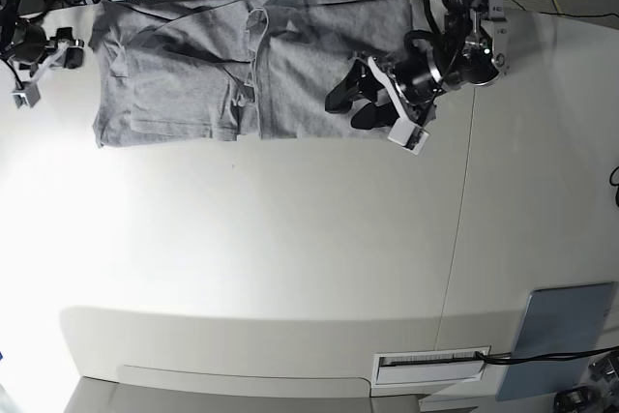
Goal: Fold the T-shirt properly
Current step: 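Press the folded section flat with the left gripper and withdraw, then grasp the shirt end with the right gripper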
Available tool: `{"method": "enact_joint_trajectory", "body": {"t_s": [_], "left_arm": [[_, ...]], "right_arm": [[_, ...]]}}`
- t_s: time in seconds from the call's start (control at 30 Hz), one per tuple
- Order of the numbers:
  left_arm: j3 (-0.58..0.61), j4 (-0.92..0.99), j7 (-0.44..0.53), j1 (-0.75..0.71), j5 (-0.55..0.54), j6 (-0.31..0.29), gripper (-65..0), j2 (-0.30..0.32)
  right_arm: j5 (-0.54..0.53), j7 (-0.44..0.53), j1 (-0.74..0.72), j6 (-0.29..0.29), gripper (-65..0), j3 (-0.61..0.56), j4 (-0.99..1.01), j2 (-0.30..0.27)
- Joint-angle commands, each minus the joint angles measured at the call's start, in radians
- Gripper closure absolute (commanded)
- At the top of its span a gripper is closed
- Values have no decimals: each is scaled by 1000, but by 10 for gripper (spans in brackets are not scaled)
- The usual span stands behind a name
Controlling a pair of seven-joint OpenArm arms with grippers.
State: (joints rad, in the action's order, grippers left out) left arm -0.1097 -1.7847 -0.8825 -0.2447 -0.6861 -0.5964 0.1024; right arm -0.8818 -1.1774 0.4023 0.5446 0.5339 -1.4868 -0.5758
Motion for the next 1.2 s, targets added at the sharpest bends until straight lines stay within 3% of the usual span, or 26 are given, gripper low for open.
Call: {"method": "enact_joint_trajectory", "body": {"t_s": [0.0, 0.4, 0.73, 0.8, 0.97, 1.17], "left_arm": [[8, -18, 26, 10, -26, -7, -332, -3], [29, -18, 26, 9, -10, -7, -332, -2], [29, -18, 26, 8, 5, -3, -332, -2], [29, -18, 26, 9, 5, -3, -332, -2], [29, -18, 26, 8, 17, -3, -332, -2], [28, -18, 26, 8, 58, -3, -332, -2]], "right_arm": [[-10, 4, -15, 2, -249, -2, 13, -25], [-27, 0, -73, -3, -249, -255, 97, -14], [-102, -74, -73, 7, -244, -264, 92, 52], [-101, -68, -73, 7, -206, -264, 92, 61], [-101, 16, -73, 10, 0, -263, 92, 68], [-56, 28, -72, 24, 0, -140, -5, 66]]}}
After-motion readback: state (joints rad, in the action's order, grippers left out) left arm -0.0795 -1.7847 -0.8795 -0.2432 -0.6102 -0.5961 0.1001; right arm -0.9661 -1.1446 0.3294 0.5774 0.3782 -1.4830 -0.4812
